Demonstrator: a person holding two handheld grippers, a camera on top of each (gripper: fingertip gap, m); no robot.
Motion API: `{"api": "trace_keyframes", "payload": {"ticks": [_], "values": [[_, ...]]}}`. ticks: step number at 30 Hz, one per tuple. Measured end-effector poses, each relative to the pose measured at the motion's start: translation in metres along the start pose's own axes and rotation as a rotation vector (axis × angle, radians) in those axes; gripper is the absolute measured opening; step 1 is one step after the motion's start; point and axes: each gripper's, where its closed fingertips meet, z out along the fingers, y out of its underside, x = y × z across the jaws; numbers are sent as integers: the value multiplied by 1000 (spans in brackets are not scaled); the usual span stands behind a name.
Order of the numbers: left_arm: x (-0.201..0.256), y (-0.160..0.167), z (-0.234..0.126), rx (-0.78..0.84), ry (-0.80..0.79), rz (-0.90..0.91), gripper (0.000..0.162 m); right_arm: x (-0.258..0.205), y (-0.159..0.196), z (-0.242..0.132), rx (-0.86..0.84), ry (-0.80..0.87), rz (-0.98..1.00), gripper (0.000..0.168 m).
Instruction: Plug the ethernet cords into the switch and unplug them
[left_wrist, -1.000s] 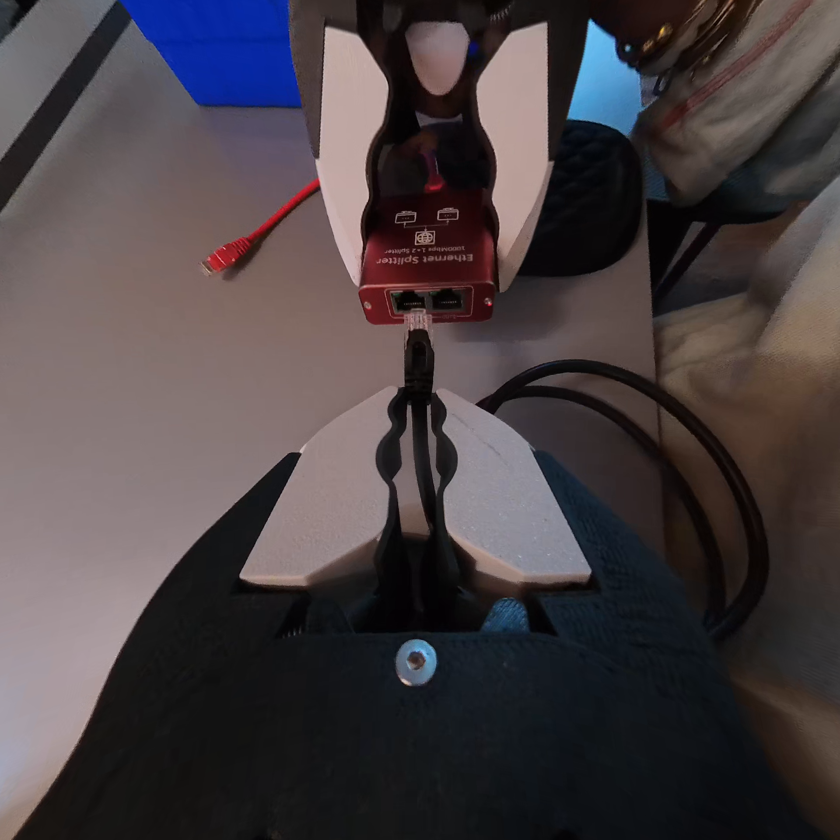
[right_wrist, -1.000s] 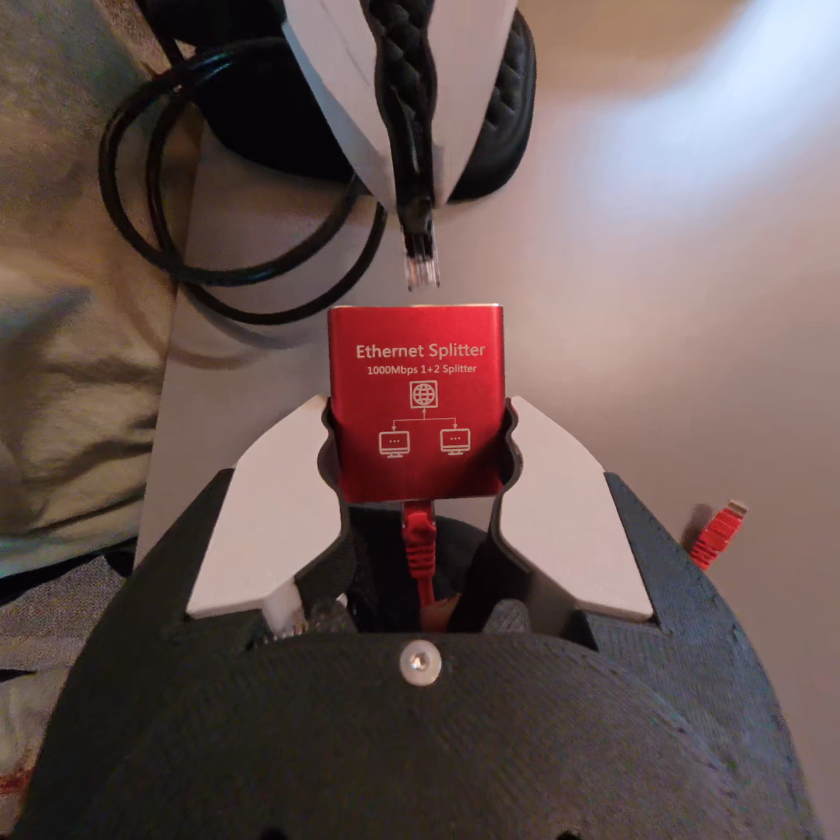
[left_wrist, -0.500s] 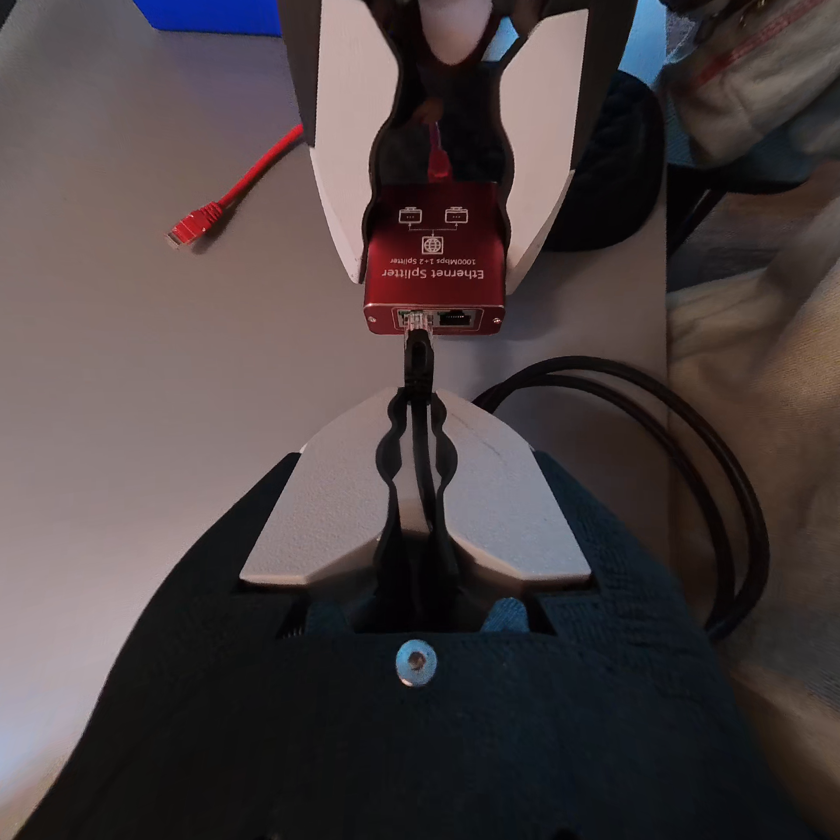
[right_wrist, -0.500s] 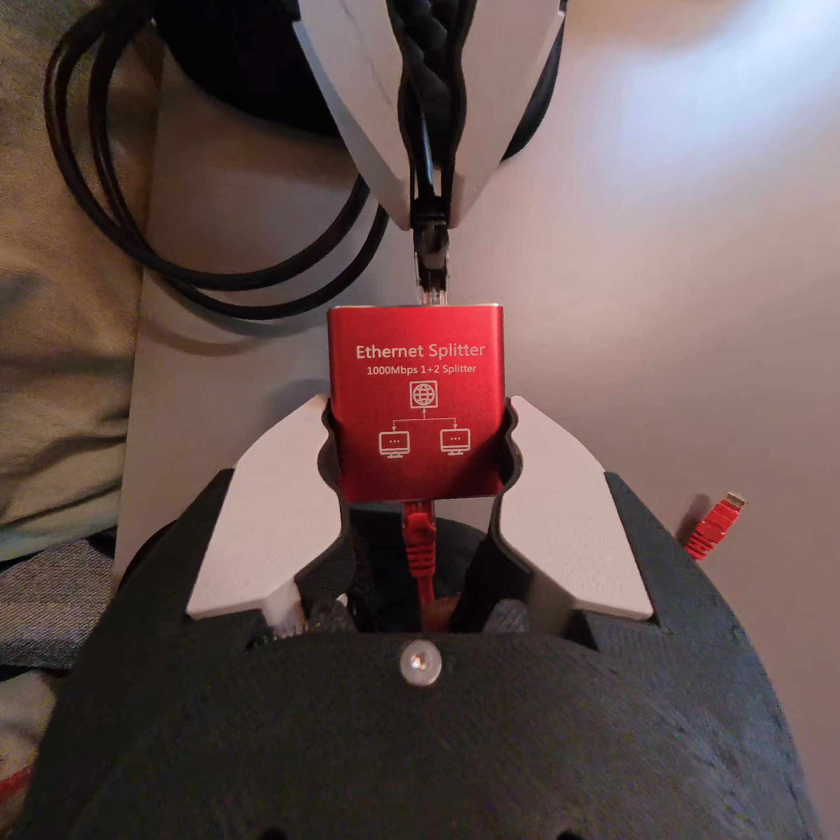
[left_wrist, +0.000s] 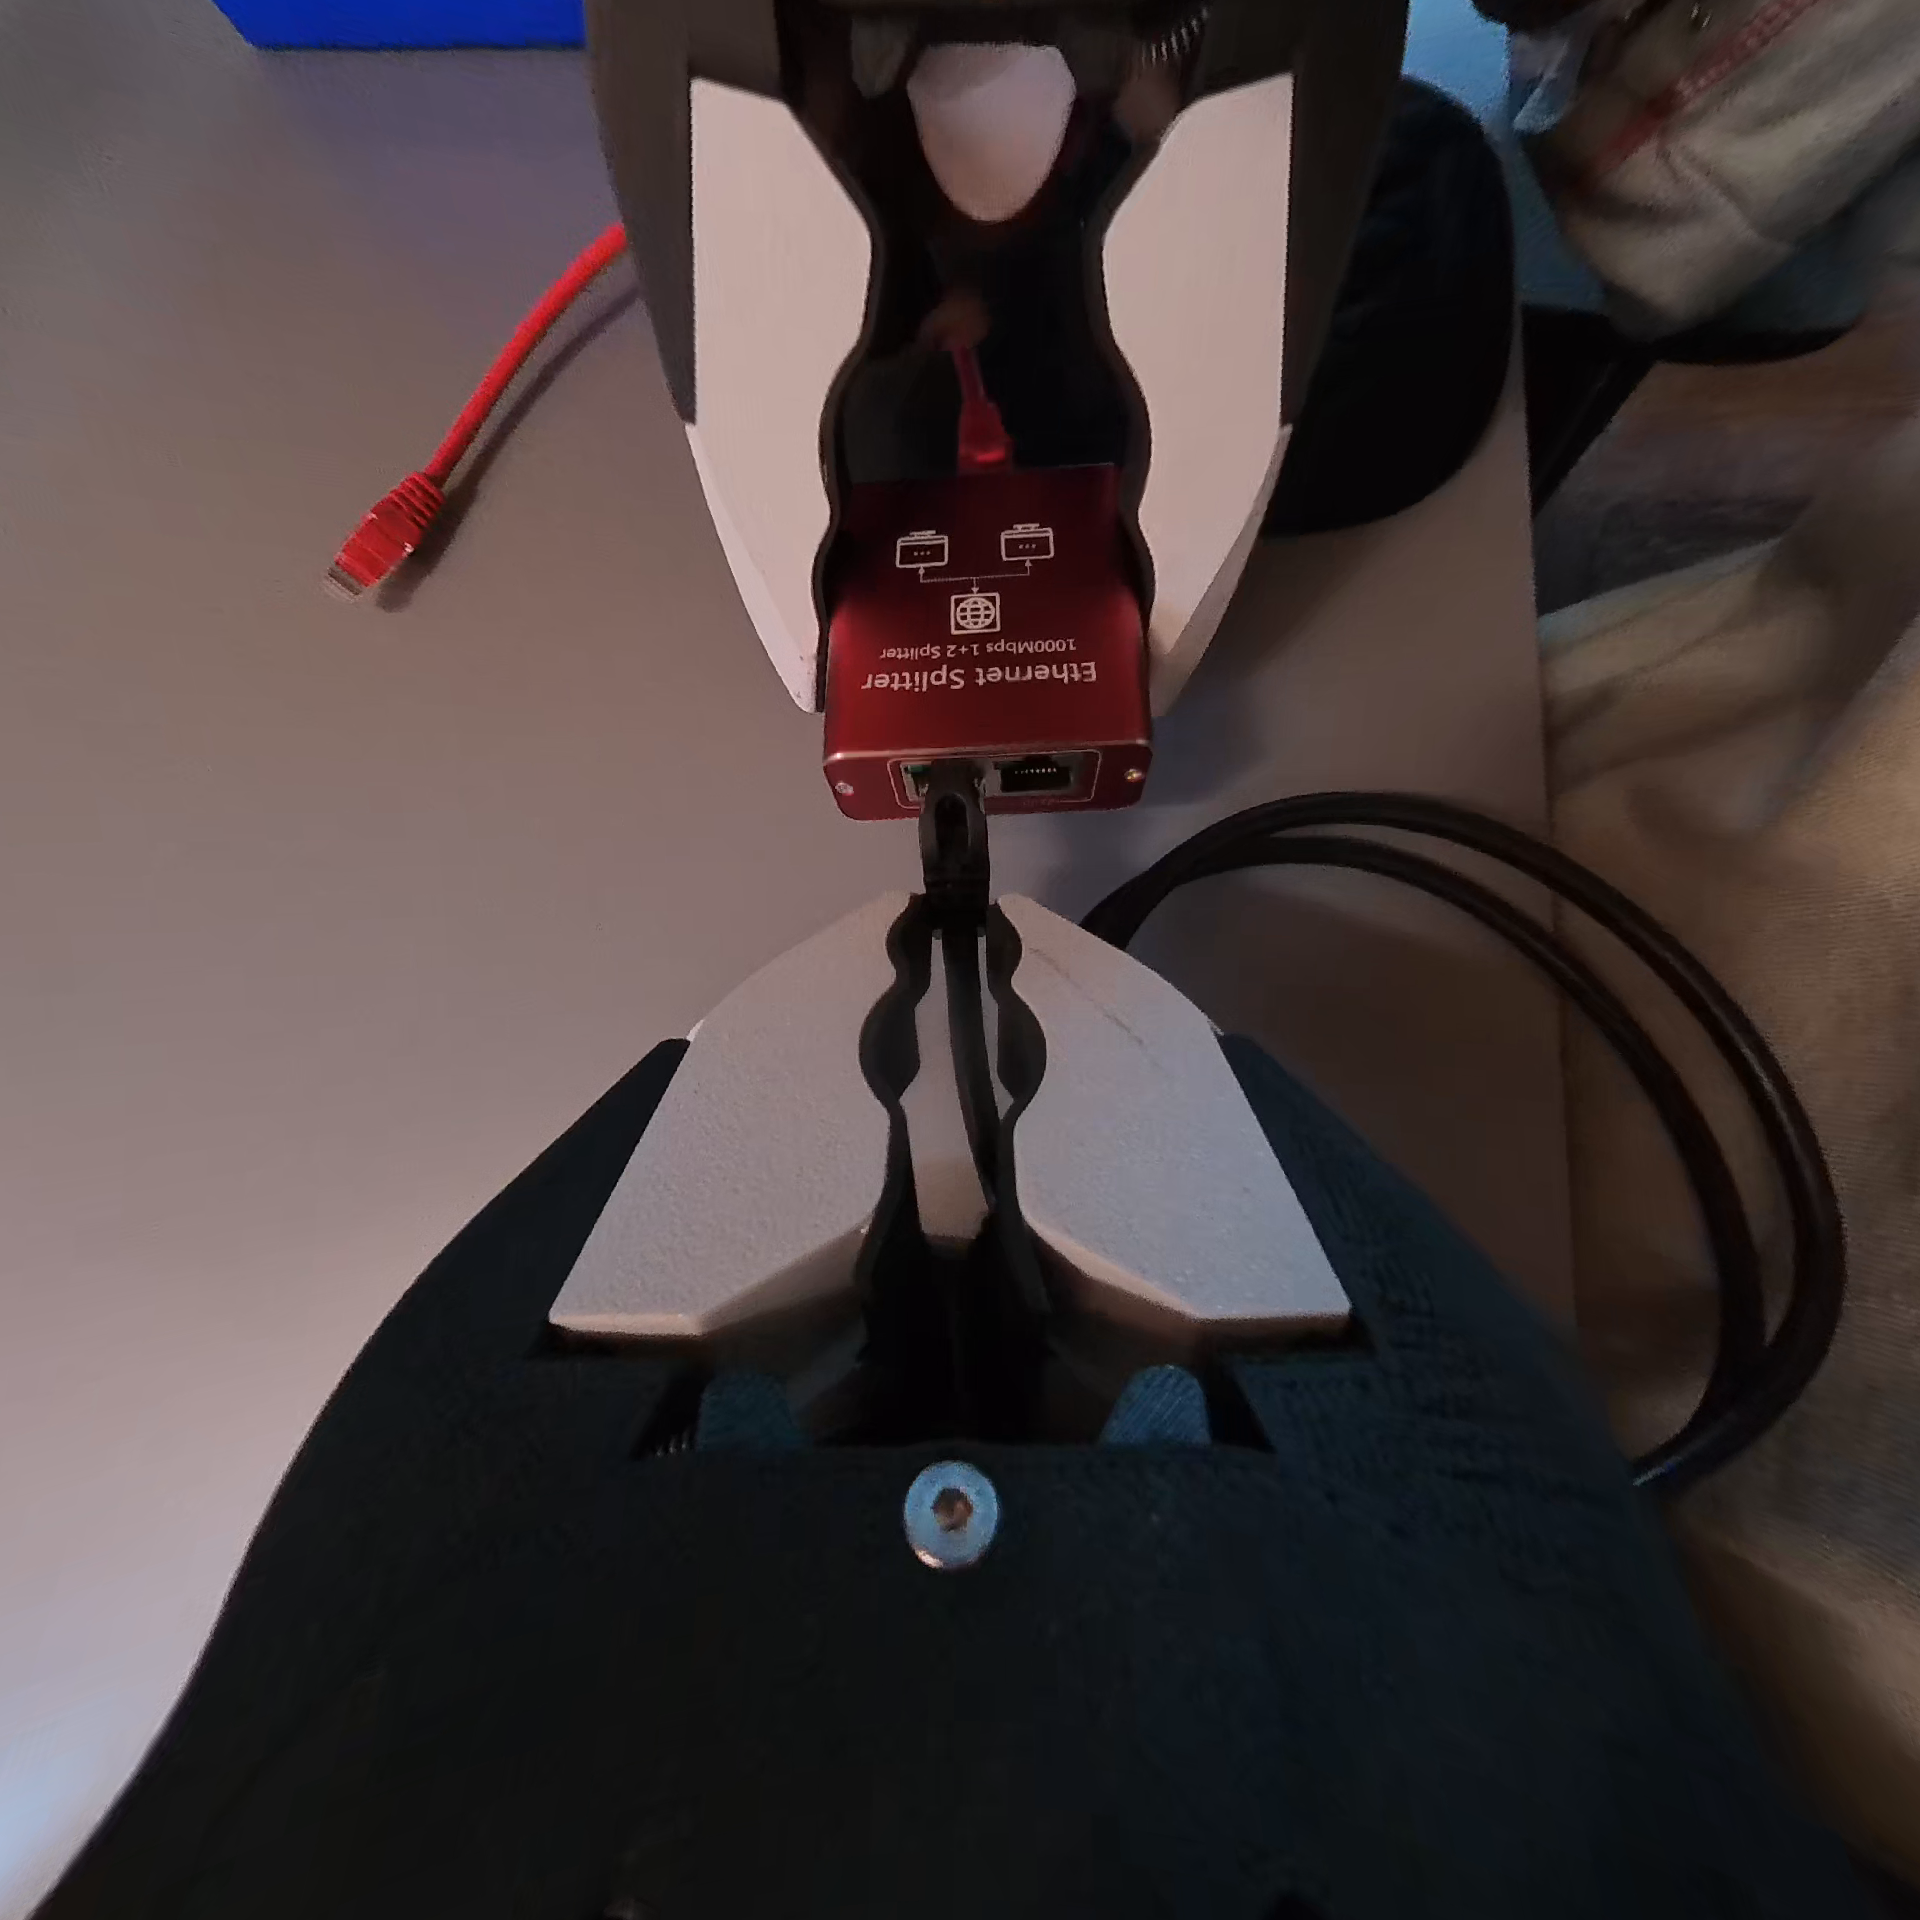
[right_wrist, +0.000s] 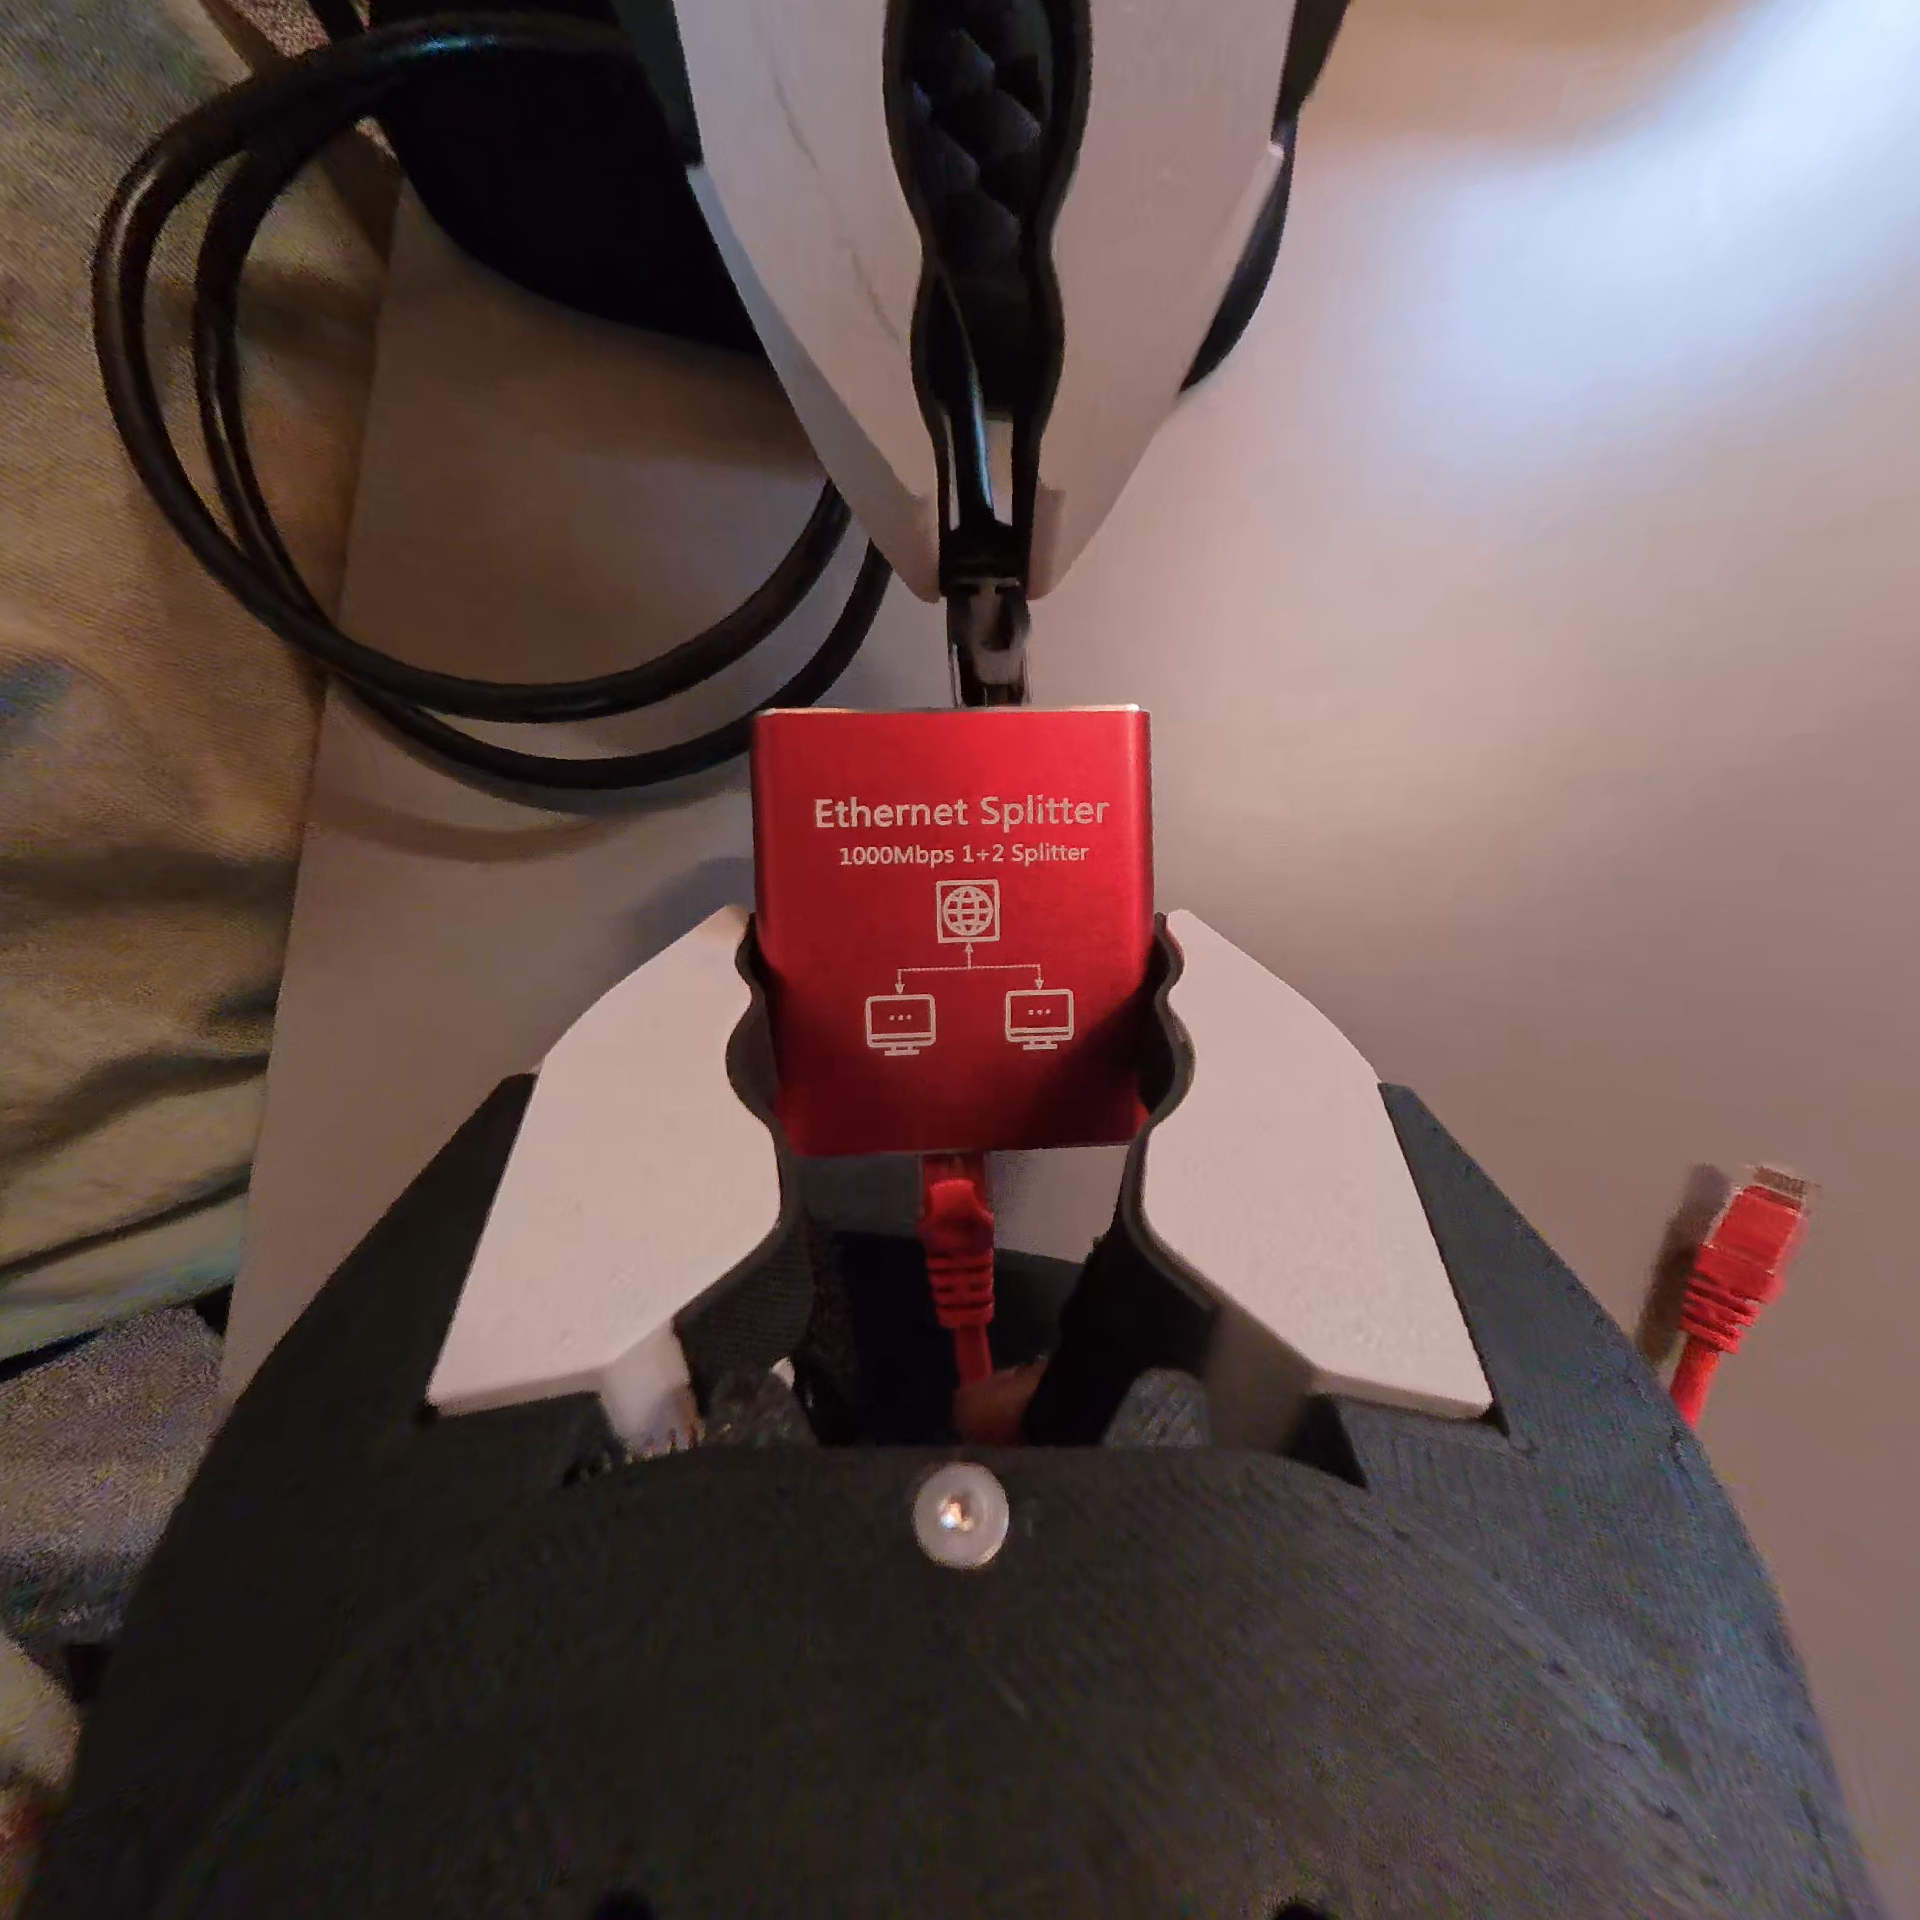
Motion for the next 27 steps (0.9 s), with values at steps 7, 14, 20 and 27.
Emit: {"api": "trace_keyframes", "payload": {"ticks": [7,14,20,27], "values": [[-4,0,-2,-4,-4,-10,10,2,2,3,-10,12,1,70],[-61,-41,-83,317,-307,-159,53,29,-9,-29,126,158,105,70],[-81,-28,-162,450,-601,-205,49,43,5,-19,66,215,239,70],[-72,0,-213,376,-725,-202,48,41,13,-1,-24,167,264,70]]}}
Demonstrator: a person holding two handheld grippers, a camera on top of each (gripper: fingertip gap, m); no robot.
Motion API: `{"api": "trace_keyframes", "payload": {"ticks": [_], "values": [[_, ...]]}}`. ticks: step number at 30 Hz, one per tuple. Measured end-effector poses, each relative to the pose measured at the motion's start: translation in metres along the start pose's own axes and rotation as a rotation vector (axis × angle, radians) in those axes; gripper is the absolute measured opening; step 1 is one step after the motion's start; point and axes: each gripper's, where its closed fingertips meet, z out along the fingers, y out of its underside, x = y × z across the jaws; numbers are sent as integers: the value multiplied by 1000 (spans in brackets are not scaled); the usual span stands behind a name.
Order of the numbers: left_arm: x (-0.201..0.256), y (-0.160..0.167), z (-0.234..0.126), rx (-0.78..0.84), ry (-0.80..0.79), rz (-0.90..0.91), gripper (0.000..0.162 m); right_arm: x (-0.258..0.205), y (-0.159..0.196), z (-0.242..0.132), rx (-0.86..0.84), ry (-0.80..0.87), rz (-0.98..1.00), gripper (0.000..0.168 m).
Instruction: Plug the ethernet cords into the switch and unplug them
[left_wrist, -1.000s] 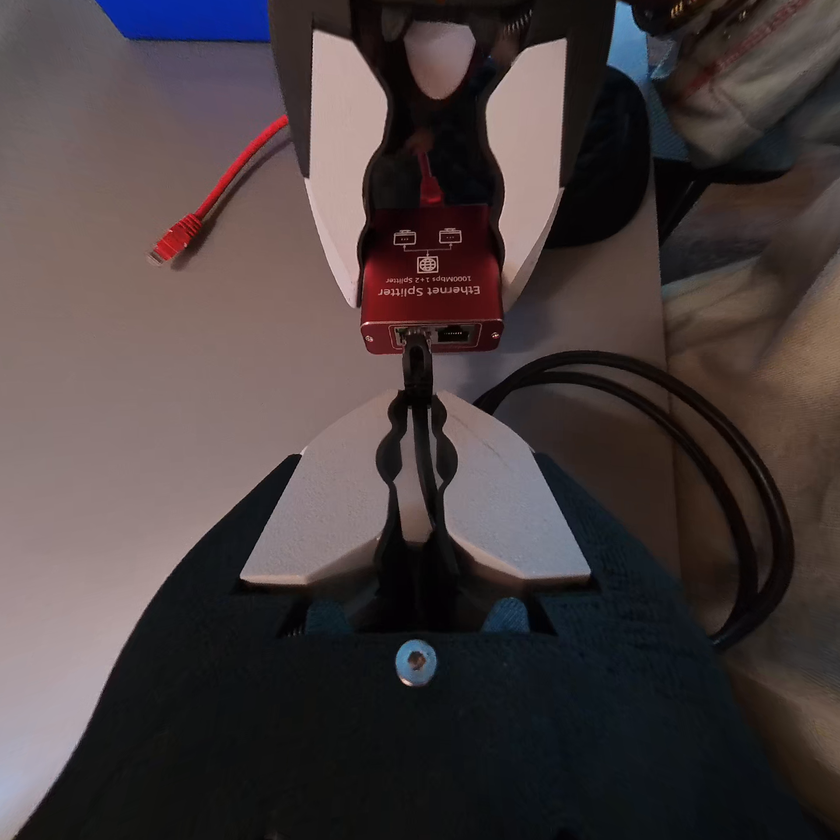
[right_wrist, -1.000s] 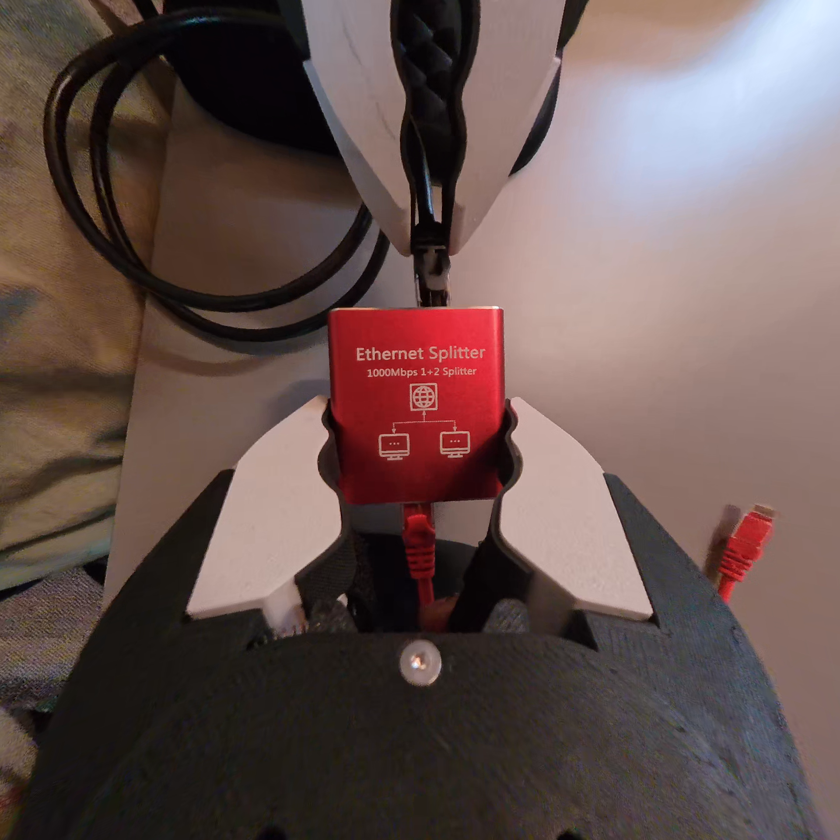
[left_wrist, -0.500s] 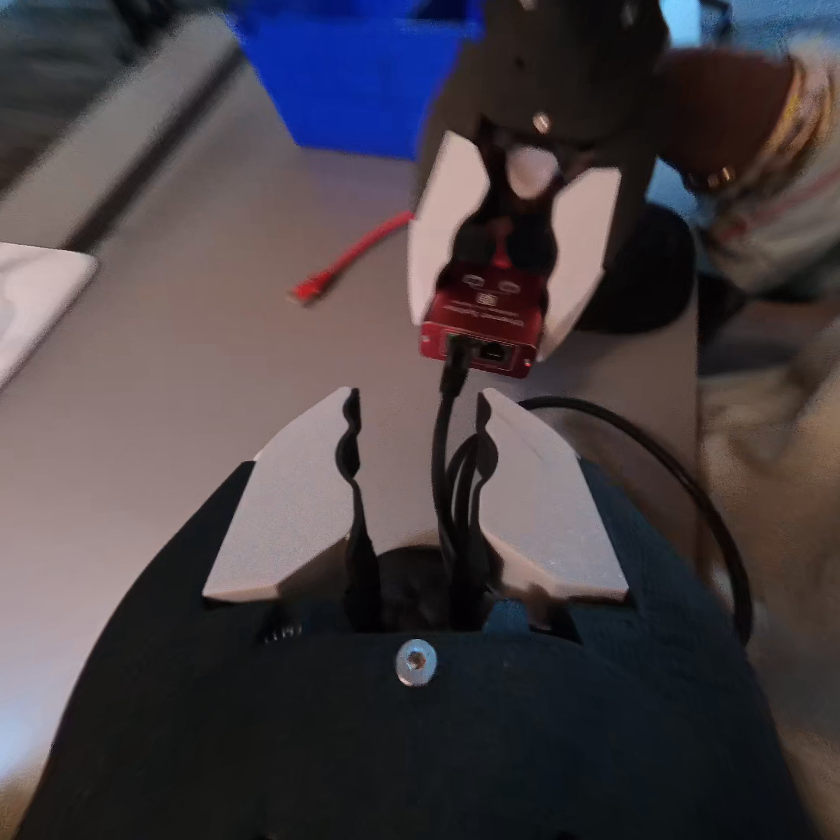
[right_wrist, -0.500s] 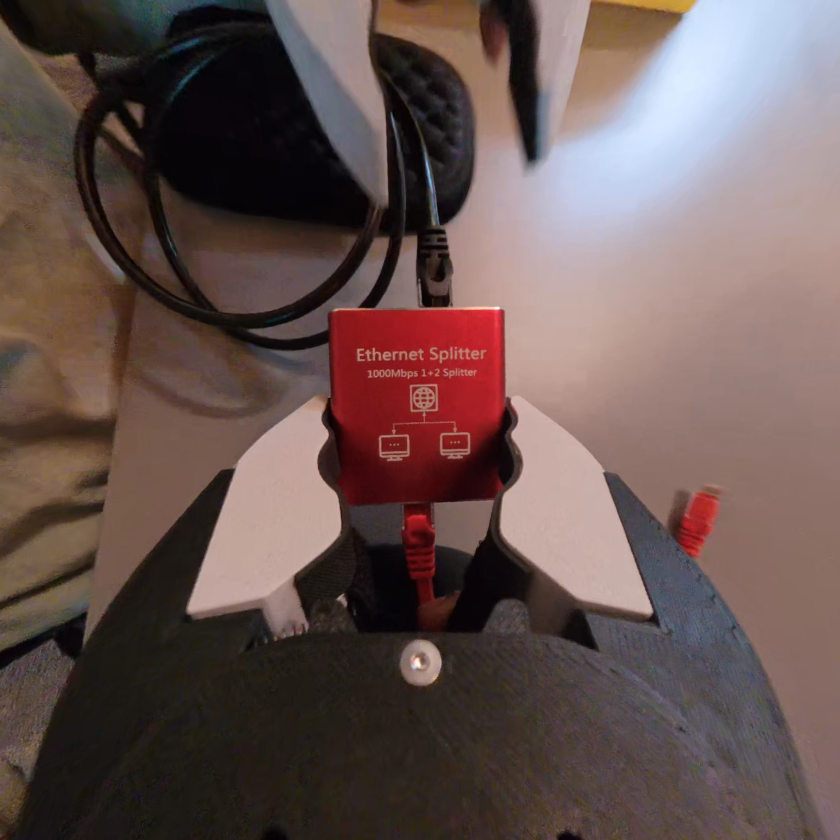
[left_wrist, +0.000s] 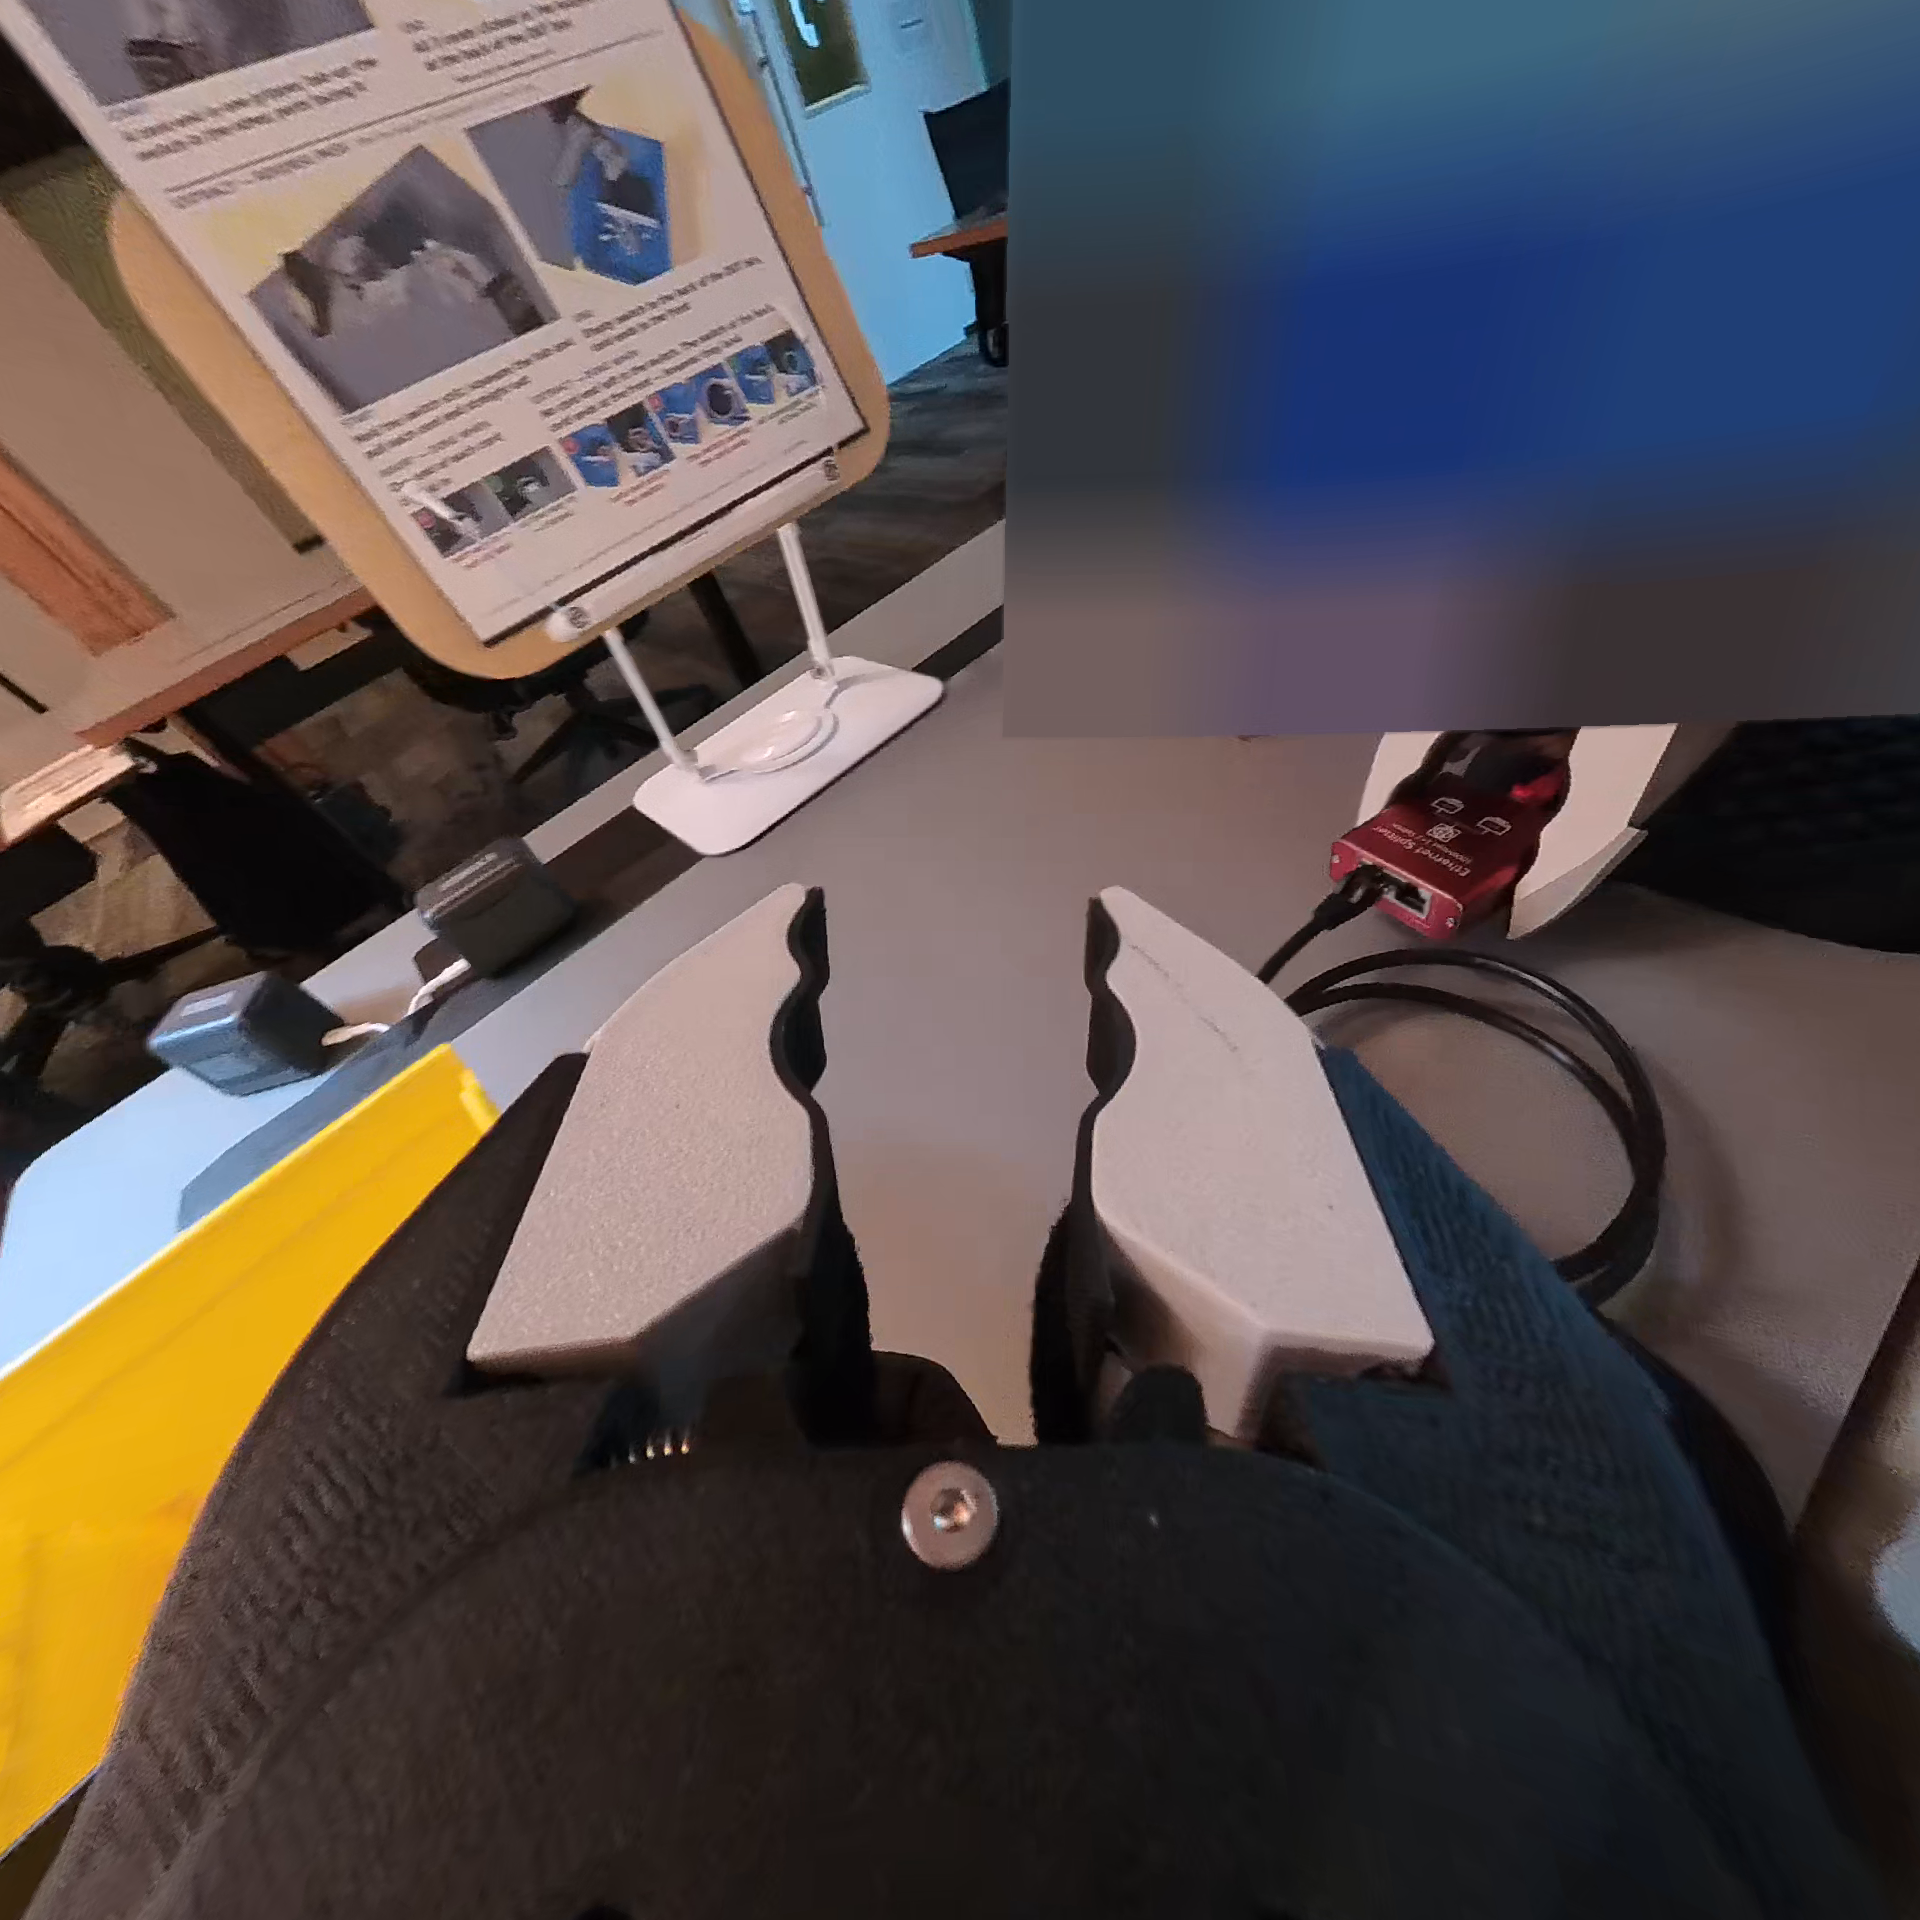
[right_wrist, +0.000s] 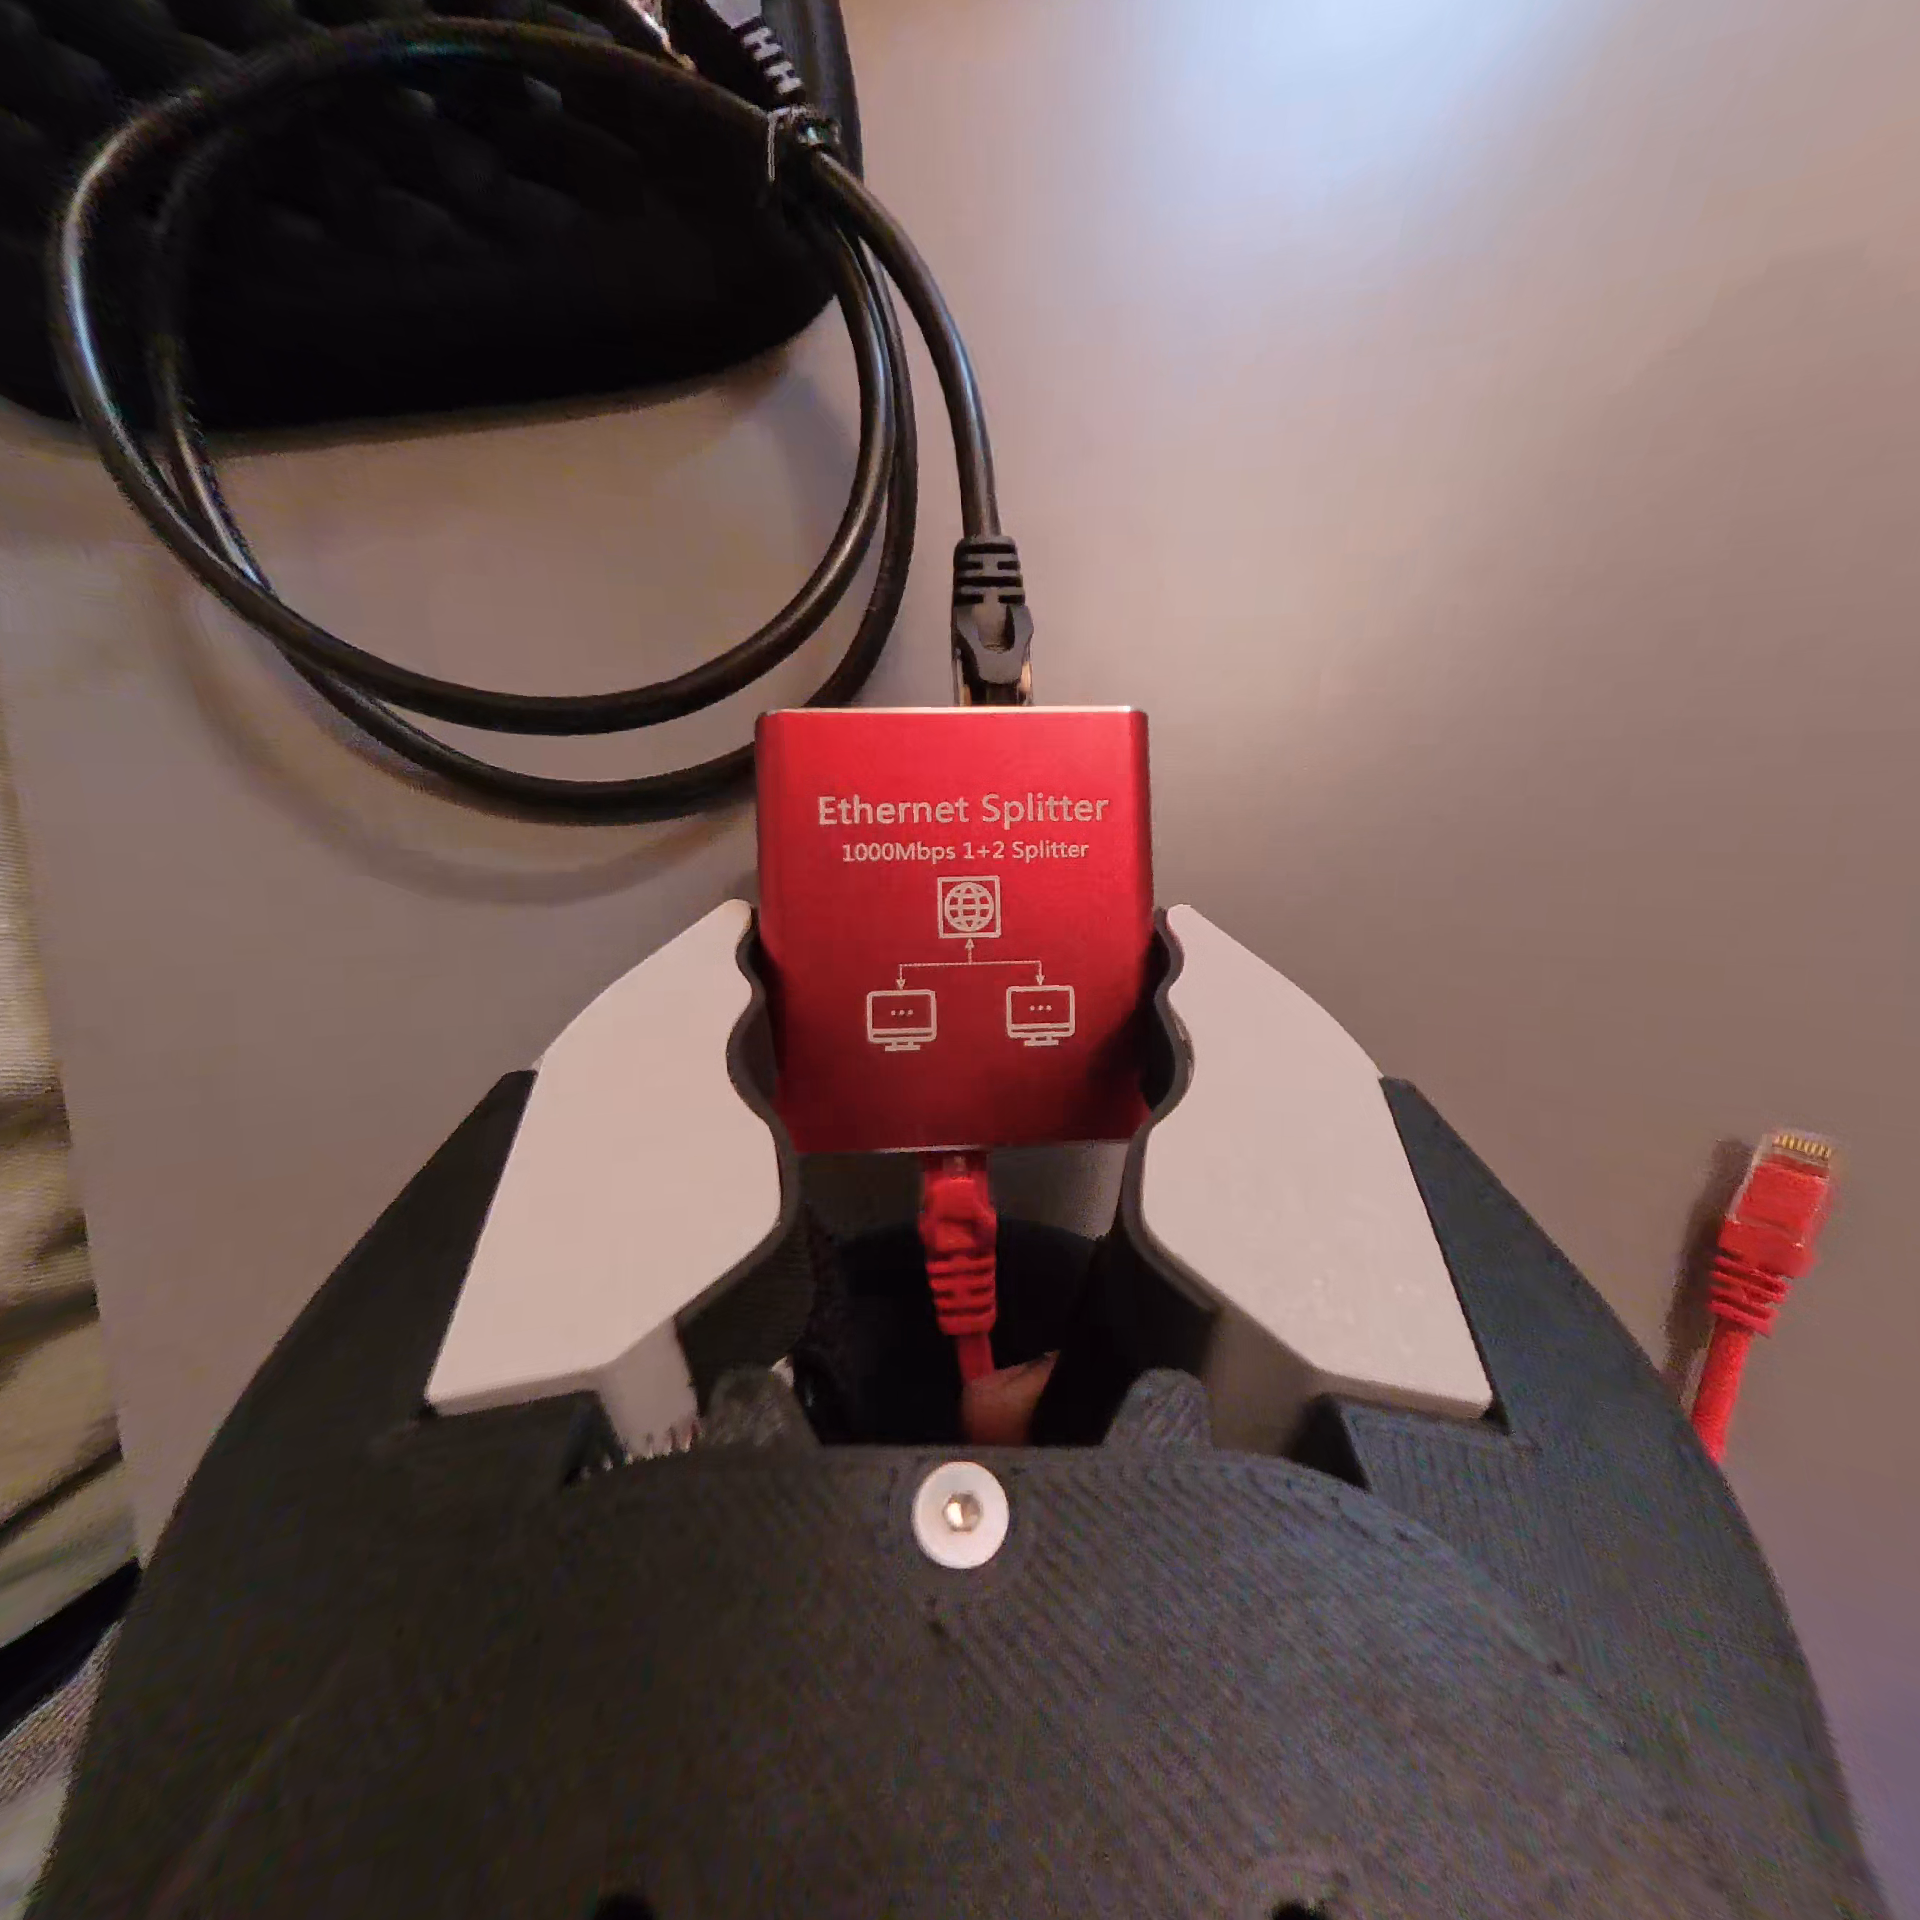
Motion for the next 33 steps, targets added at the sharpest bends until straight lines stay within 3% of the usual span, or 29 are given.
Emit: {"api": "trace_keyframes", "payload": {"ticks": [4,8,13,17,22,26,28,33], "values": [[-26,12,-28,-54,-48,15,48,-1,3,2,-23,-17,-1,70],[-70,51,-64,-258,-219,7,48,-1,8,5,-51,-24,-7,70],[-102,108,-99,-484,-296,-148,45,-1,10,6,-66,-29,-11,70],[-94,161,-99,-657,-163,-262,39,-1,10,6,-60,-25,-13,70],[-83,200,-90,-837,-69,-296,37,0,10,5,-53,-24,-9,70],[-61,214,-78,-917,72,-268,37,2,3,-3,4,-15,9,78],[-65,223,-75,-957,52,-275,36,4,-3,-10,46,0,23,81],[-57,228,-70,-940,102,-330,18,10,-9,-29,119,71,17,83]]}}
